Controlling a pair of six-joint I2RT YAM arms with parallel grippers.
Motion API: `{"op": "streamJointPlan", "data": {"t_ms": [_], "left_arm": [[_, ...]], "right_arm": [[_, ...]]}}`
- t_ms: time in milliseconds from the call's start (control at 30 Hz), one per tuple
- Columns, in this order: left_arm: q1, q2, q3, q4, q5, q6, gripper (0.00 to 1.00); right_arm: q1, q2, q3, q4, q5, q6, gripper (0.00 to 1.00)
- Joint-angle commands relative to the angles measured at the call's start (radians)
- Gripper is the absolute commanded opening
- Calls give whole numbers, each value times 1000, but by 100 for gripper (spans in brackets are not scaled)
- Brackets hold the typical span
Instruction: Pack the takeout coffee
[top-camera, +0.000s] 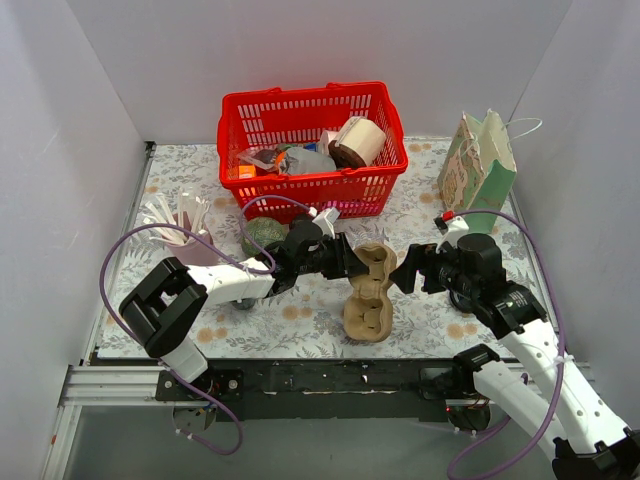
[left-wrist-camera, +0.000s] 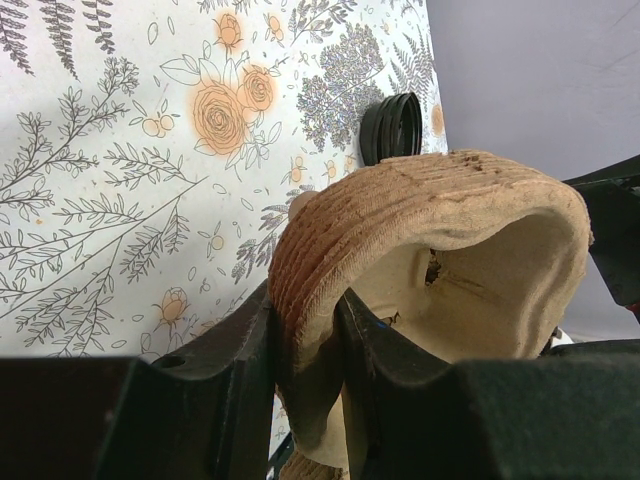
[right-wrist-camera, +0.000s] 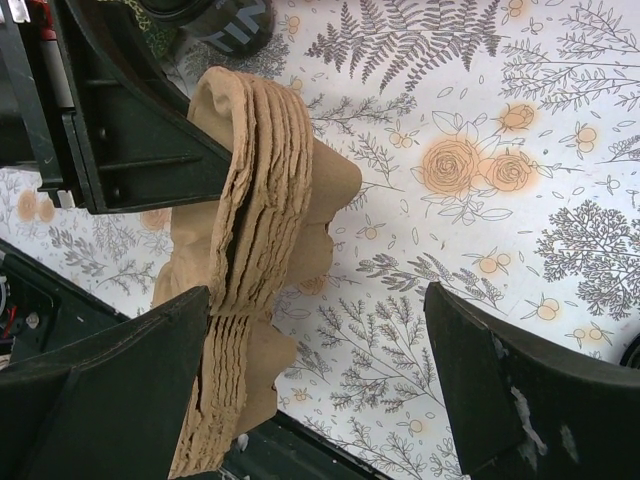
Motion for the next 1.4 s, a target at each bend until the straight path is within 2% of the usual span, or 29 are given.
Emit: {"op": "streamJointPlan", "data": {"t_ms": [0, 467, 867, 1367], "left_arm": [[0, -55, 44, 12, -11, -4, 0], [-2, -29, 64, 27, 17, -28, 0], [-14, -18, 70, 23, 11, -41, 0], [-33, -21, 85, -4, -32, -27, 0]], "right_arm": [[-3, 7, 15, -7, 20, -15, 95], [-3, 48, -33, 116, -45, -13, 95], [-3, 88, -113, 304, -140, 83, 95], [-1, 151, -169, 406, -105, 117, 93]]}}
